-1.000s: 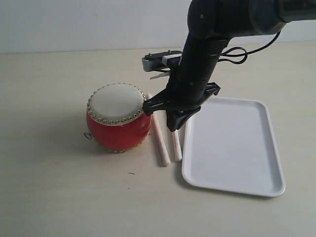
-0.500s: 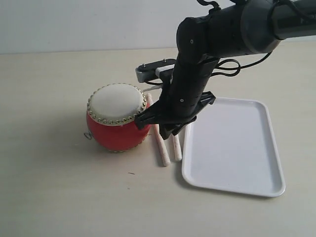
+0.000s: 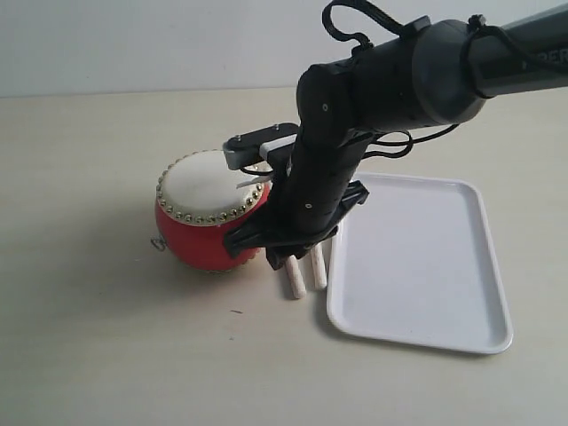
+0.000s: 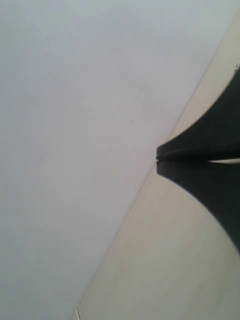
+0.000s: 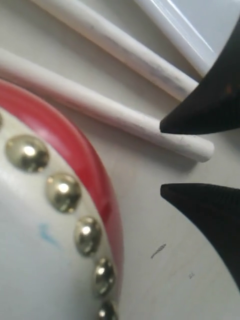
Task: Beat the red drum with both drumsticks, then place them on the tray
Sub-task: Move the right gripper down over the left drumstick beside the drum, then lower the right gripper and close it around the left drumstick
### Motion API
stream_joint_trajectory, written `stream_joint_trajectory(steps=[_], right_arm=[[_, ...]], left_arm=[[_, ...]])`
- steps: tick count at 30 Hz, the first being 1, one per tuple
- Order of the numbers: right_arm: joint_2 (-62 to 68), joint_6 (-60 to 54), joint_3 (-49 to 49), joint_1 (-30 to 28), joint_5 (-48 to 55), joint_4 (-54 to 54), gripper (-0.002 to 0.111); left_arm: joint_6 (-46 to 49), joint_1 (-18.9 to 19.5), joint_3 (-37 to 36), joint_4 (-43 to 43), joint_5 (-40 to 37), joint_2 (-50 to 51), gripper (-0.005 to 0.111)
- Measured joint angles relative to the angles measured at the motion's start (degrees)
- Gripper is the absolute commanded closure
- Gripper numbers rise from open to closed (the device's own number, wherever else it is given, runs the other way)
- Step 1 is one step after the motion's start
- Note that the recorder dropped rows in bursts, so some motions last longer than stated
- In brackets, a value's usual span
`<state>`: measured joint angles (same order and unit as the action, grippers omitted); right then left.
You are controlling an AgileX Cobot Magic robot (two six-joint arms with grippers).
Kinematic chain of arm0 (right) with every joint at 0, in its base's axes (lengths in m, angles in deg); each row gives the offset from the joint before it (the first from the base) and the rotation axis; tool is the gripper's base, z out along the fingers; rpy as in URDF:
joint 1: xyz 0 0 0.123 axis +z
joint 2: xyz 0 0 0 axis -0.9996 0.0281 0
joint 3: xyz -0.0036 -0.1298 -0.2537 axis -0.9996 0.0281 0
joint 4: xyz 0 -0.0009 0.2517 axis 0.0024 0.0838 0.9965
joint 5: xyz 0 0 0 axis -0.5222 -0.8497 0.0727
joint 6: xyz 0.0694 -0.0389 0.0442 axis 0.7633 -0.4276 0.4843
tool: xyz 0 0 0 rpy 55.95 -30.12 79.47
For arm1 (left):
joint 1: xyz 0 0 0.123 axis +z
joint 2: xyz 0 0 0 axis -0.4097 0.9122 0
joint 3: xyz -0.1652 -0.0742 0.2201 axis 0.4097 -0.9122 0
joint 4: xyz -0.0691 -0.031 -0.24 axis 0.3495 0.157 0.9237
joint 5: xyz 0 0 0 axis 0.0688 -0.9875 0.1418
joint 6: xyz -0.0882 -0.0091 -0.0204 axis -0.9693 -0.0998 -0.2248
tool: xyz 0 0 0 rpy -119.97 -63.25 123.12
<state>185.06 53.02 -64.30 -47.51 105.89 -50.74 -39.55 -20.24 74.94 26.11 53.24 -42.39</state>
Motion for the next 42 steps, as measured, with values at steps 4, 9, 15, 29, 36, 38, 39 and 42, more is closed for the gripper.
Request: stream_joint_trajectory(steps=[4,9,15,29,36,38,39,42], right_arm=[[0.0,2.67,0.26,0.0,-0.83,-1.7,0.075],[0.0,6.35,1.79,0.0,-2.13,-4.52,0.075],[0.0,6.88,3.1,0.0,-3.07,-4.77,0.075],[0.62,7.8,3.1,0.0,-4.8,-4.13,0.074],[1.17,9.03,3.55,0.0,-5.66,-3.34,0.065],[1.3,9.15,3.55,0.0,-5.75,-3.34,0.065],[1.3,9.15,3.55,0.0,-5.75,-3.34,0.065],[1.3,9.27,3.55,0.0,-5.85,-3.34,0.065]], left_arm=[[0.0,0.0,0.0,0.0,0.0,0.0,0.107],[0.0,0.0,0.0,0.0,0.0,0.0,0.107],[0.0,0.0,0.0,0.0,0.0,0.0,0.107],[0.0,0.0,0.0,0.0,-0.34,0.0,0.107],[0.0,0.0,0.0,0.0,-0.4,0.0,0.107],[0.0,0.0,0.0,0.0,-0.4,0.0,0.107],[0.0,0.0,0.0,0.0,-0.4,0.0,0.107],[0.0,0.0,0.0,0.0,-0.4,0.0,0.107]])
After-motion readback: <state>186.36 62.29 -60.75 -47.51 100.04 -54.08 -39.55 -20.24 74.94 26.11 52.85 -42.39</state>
